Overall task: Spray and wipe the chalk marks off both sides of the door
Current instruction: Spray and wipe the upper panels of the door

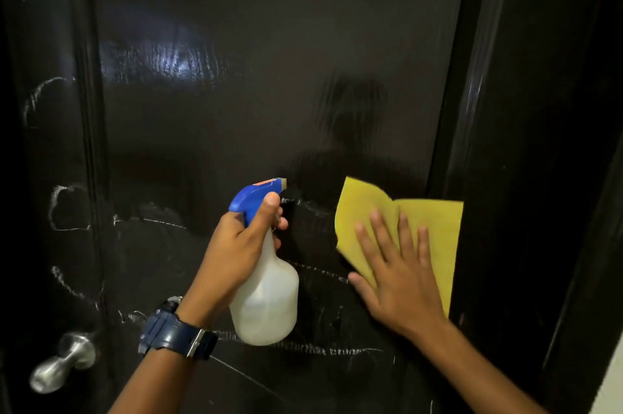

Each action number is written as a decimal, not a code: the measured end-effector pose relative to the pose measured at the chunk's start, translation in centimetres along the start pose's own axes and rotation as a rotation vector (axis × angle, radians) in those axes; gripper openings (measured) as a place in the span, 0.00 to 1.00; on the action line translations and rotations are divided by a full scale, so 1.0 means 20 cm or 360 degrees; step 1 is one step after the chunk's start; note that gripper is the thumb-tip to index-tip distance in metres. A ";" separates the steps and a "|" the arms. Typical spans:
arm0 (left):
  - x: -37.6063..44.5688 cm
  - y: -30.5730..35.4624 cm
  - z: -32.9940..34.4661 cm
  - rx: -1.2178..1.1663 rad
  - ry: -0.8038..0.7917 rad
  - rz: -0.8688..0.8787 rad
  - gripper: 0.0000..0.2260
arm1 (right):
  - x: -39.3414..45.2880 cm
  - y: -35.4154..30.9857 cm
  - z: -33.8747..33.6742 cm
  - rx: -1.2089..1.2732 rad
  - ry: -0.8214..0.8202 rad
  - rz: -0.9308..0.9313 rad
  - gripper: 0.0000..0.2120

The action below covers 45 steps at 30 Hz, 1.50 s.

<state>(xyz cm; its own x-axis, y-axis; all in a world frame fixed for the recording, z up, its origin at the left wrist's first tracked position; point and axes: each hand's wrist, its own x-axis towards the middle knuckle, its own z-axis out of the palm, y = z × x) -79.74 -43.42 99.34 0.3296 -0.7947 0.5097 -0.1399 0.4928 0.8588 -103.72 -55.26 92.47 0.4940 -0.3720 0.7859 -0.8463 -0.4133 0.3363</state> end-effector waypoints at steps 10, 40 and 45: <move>0.02 -0.03 -0.01 0.0102 0.0097 -0.0043 0.22 | 0.54 -0.05 -0.21 -0.0047 0.0169 0.0214 0.40; 0.18 -0.16 -0.81 0.0426 0.0496 -0.0035 0.26 | 0.74 -0.43 -0.08 -0.0415 0.0057 -0.1243 0.39; 0.21 -0.19 -1.05 0.0478 0.0606 -0.0013 0.24 | 0.82 -0.71 -0.03 -0.0426 0.0040 -0.1202 0.40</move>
<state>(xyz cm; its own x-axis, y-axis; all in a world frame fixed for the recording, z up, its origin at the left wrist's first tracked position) -58.16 -41.08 97.08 0.6421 -0.5844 0.4961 -0.3807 0.3186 0.8681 -83.81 -55.07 100.81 0.9505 -0.0511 0.3064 -0.3056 -0.3316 0.8926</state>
